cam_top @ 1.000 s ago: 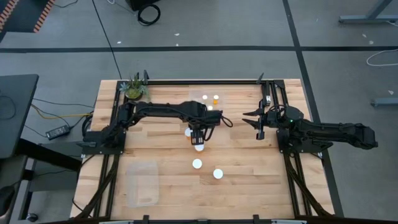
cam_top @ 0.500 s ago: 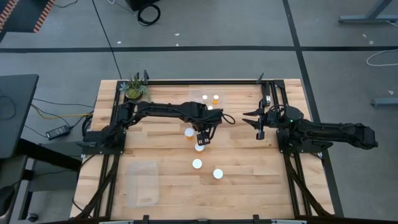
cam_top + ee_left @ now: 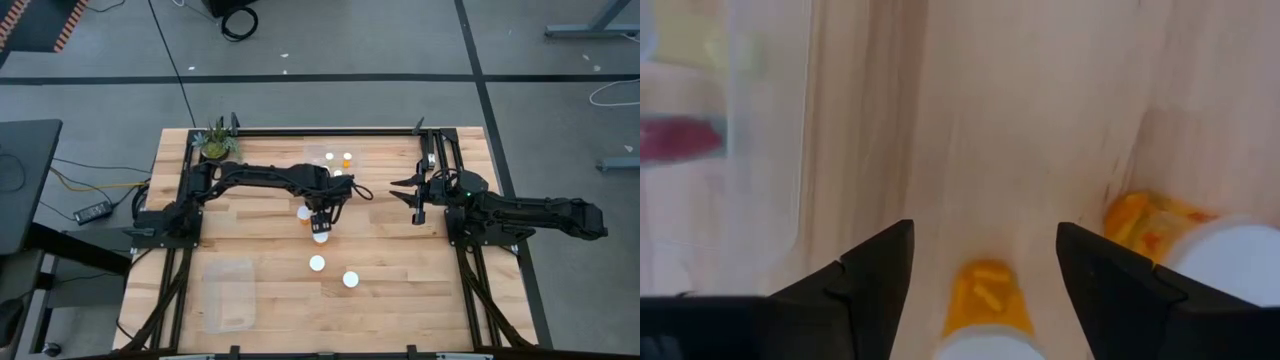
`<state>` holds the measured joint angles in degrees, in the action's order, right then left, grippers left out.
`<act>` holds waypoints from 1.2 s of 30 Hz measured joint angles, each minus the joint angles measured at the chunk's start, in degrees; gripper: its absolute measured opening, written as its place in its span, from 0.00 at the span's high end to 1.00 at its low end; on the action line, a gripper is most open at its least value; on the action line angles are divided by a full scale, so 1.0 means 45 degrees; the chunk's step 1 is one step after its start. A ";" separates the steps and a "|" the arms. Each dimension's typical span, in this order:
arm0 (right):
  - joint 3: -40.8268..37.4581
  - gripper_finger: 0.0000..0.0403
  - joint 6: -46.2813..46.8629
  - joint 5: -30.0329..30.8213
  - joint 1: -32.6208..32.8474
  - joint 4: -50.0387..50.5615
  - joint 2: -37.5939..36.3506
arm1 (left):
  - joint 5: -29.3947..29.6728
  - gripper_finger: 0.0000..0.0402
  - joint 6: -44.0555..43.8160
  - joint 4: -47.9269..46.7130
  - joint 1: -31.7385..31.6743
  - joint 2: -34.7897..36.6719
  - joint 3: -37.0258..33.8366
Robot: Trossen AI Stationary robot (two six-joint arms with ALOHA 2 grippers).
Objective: Pick and place medicine bottles into bin by pill shape (circle, oval)
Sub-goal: Put the orange capsule bottle into the bottom transparent bin
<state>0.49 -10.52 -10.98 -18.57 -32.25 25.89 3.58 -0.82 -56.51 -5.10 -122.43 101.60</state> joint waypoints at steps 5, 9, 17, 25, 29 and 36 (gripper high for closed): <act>0.0000 0.71 0.0000 0.0000 0.0000 0.0000 -0.0004 | -0.0020 0.38 0.0196 0.0053 0.0010 0.0009 0.0000; 0.0000 0.71 0.0000 0.0000 0.0000 -0.0004 -0.0002 | -0.0005 0.38 0.0334 0.0246 0.0015 0.0009 -0.0005; 0.0000 0.71 0.0000 0.0000 0.0000 0.0001 -0.0003 | 0.0008 0.39 0.0448 0.1723 0.0113 0.0054 -0.1142; 0.0000 0.71 0.0000 0.0000 0.0000 0.0001 0.0000 | 0.0103 0.39 0.0421 0.1938 0.0037 0.0803 -0.1796; 0.0000 0.71 0.0000 0.0000 0.0002 0.0001 -0.0005 | 0.0156 0.39 0.0319 0.2137 0.0025 0.1646 -0.1799; 0.0000 0.71 0.0000 0.0000 0.0000 0.0001 0.0000 | 0.0536 0.38 -0.0010 0.2597 0.0000 0.2464 -0.3105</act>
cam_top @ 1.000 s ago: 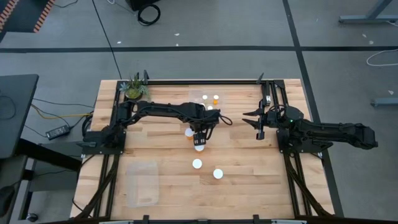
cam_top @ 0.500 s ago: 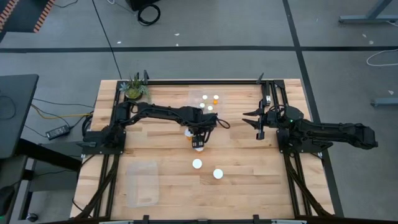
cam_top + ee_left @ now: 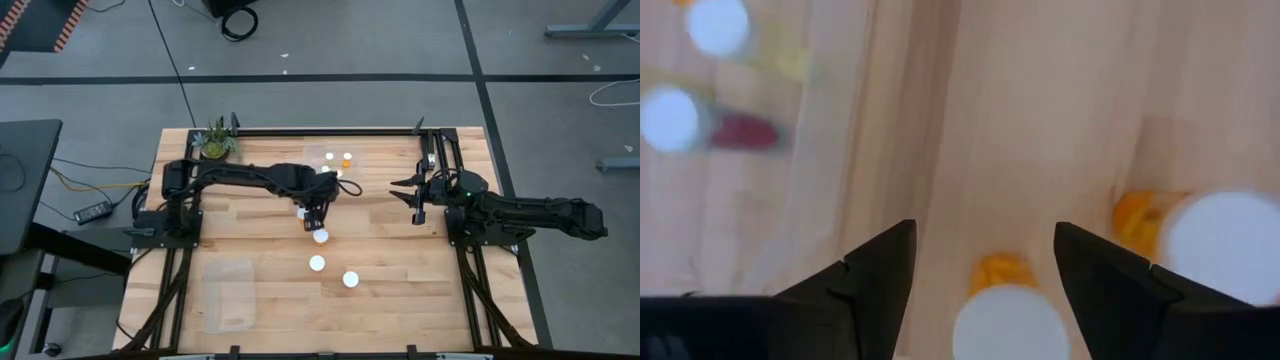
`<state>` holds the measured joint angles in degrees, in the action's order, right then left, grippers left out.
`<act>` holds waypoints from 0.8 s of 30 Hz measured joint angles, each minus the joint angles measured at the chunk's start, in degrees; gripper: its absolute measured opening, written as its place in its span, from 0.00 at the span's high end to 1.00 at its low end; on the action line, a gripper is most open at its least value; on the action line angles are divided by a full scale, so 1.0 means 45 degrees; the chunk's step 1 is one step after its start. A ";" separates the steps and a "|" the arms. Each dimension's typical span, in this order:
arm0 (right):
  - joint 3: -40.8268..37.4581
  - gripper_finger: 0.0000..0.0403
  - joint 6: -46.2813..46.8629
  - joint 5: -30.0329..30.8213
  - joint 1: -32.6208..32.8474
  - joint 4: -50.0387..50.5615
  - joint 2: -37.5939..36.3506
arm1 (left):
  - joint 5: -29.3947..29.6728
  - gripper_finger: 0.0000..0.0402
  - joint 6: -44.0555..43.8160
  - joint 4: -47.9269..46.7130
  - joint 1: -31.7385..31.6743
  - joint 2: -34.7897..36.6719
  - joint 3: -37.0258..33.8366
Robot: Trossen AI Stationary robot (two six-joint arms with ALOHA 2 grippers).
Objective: Pick and place medicine bottles into bin by pill shape (circle, oval)
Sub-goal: Put the orange capsule bottle into the bottom transparent bin
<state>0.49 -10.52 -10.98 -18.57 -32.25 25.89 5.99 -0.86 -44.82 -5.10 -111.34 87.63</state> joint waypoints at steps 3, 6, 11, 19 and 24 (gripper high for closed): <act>0.0000 0.71 0.0000 0.0000 0.0000 0.0005 0.0000 | -0.0051 0.38 -0.0187 0.0275 0.0000 0.0150 -0.0794; 0.0000 0.71 0.0000 0.0000 0.0000 0.0036 -0.0005 | -0.0191 0.38 -0.0533 0.0734 0.0011 0.0285 -0.1125; 0.0000 0.71 0.0000 0.0000 0.0000 0.0151 0.0000 | -0.0207 0.34 -0.1106 0.0733 0.0015 0.0285 -0.1180; 0.0000 0.71 0.0000 0.0000 0.0000 0.0205 0.0000 | -0.0457 0.24 -0.1495 -0.0702 0.0028 0.0257 -0.1178; 0.0000 0.71 0.0000 0.0000 0.0000 0.0204 0.0000 | -0.0454 0.24 -0.1666 -0.0757 0.0034 0.0246 -0.1186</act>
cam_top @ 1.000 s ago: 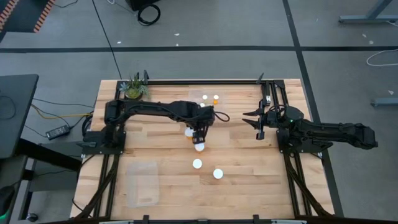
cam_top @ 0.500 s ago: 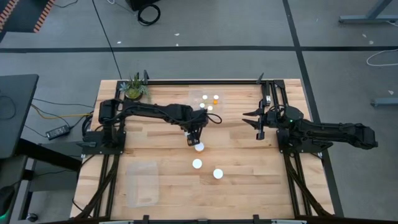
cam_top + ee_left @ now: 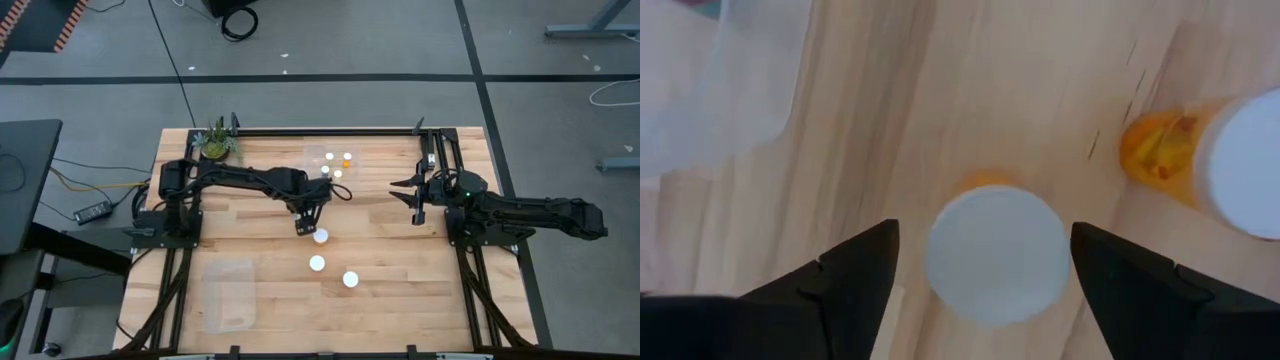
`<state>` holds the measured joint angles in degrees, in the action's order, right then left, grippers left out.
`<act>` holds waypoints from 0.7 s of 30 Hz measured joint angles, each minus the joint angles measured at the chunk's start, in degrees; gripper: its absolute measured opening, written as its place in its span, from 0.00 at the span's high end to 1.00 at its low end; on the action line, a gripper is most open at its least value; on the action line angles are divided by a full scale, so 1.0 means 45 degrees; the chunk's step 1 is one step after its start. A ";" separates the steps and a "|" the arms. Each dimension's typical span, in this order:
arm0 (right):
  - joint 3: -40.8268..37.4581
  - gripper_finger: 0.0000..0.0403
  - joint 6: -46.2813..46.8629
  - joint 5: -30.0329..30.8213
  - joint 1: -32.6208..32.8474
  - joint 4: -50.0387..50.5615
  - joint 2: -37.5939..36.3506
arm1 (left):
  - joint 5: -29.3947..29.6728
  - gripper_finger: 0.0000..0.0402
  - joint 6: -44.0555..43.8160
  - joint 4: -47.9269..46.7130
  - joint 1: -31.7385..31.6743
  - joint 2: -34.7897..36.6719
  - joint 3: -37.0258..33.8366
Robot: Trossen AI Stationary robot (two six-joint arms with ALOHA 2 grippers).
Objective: Pick and place medicine bottles into bin by pill shape (circle, oval)
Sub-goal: Put the orange capsule bottle into the bottom transparent bin
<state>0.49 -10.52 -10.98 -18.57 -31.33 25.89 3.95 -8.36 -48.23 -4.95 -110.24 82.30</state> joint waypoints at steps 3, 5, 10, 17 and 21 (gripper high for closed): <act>0.0000 0.71 0.0000 0.0000 0.0000 -0.0005 0.0000 | 0.0000 0.26 0.0005 0.0408 0.0005 -0.0054 -0.0278; 0.0000 0.71 0.0000 0.0000 0.0000 -0.0010 -0.0003 | -0.0004 0.27 0.0005 0.0397 -0.0004 -0.0106 -0.0471; 0.0000 0.71 0.0000 0.0000 0.0000 -0.0010 -0.0002 | -0.0012 0.32 -0.0070 0.0498 -0.0001 -0.0092 -0.0899; 0.0000 0.71 0.0000 0.0000 0.0000 -0.0015 -0.0001 | 0.0001 0.42 -0.0092 0.1109 0.0248 -0.0092 -0.0893; 0.0000 0.71 0.0000 0.0000 0.0000 -0.0015 -0.0001 | 0.0003 0.48 -0.0102 0.1100 0.0238 -0.0092 -0.0892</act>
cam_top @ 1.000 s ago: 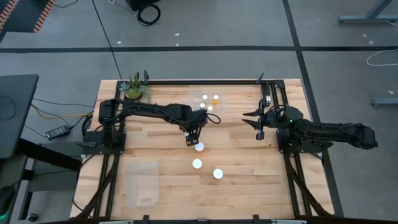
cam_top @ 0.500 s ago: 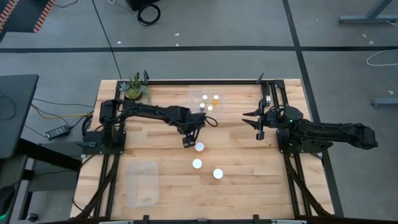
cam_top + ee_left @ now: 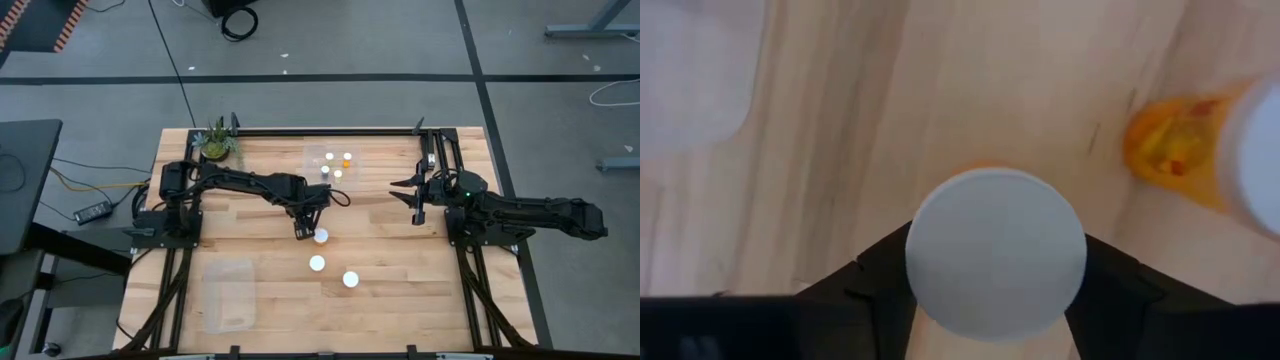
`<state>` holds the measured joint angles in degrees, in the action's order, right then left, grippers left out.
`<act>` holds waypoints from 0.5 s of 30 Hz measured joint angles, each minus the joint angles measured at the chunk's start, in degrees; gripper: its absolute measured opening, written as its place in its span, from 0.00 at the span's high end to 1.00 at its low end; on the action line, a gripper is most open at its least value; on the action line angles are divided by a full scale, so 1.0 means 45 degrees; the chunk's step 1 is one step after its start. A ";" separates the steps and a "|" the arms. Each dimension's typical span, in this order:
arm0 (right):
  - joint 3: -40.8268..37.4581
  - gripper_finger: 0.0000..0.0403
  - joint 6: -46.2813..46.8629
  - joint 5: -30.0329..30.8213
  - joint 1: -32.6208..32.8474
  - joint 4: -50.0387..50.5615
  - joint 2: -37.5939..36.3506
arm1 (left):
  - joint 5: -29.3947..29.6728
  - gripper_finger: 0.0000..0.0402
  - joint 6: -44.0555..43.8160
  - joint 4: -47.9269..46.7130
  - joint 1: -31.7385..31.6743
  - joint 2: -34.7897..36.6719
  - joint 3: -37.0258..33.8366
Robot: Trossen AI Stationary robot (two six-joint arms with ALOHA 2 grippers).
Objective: Pick and place medicine bottles into bin by pill shape (circle, oval)
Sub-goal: Put the orange capsule bottle into the bottom transparent bin
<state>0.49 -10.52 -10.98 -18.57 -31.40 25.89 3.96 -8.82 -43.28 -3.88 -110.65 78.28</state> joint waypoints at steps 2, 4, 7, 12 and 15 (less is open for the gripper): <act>0.0000 0.71 0.0000 0.0000 0.0000 0.0000 0.0001 | 0.0008 0.48 -0.0029 0.0003 0.0012 0.0000 0.0000; 0.0000 0.71 0.0000 0.0000 0.0000 0.0000 -0.0004 | 0.0012 0.48 -0.0057 0.0003 0.0049 0.0000 0.0000; 0.0000 0.71 0.0000 0.0000 0.0000 0.0001 0.0001 | -0.0003 0.44 0.0080 -0.0059 0.0125 0.0000 0.0013; 0.0000 0.71 0.0000 0.0000 0.0000 0.0000 -0.0004 | -0.0033 0.46 0.0020 -0.0322 0.0220 0.0011 0.0024; 0.0000 0.71 0.0000 0.0000 0.0000 0.0000 -0.0003 | -0.0037 0.48 -0.0166 -0.0721 0.0385 0.0093 0.0024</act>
<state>0.49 -10.52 -10.98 -18.57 -31.40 25.87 3.79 -9.57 -46.52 -2.15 -110.23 78.39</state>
